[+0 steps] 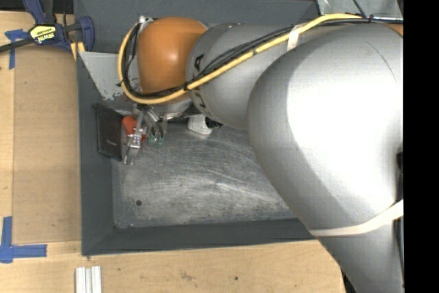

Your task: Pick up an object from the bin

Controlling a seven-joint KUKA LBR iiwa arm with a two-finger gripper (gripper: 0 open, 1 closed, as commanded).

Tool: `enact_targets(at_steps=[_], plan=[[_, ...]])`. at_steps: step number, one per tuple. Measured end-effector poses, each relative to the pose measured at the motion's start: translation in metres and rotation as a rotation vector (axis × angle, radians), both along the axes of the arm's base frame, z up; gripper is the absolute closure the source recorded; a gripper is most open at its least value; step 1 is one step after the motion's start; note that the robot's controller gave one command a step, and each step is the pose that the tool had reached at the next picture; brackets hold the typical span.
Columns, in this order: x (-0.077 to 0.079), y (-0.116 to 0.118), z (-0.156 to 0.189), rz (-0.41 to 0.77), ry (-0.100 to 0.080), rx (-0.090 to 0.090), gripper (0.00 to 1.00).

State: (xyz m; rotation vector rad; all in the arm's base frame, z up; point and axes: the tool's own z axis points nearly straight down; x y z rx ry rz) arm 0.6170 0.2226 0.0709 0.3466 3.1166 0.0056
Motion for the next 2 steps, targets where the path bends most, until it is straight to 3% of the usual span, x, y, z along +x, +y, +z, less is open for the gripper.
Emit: enact_targets(at_steps=[1,2], plan=[[0.0046,-0.0022,0.0314,-0.077,0.0,-0.001,0.0],[0.0101,0.001,0.0298,-0.435,0.002,0.001,0.0]])
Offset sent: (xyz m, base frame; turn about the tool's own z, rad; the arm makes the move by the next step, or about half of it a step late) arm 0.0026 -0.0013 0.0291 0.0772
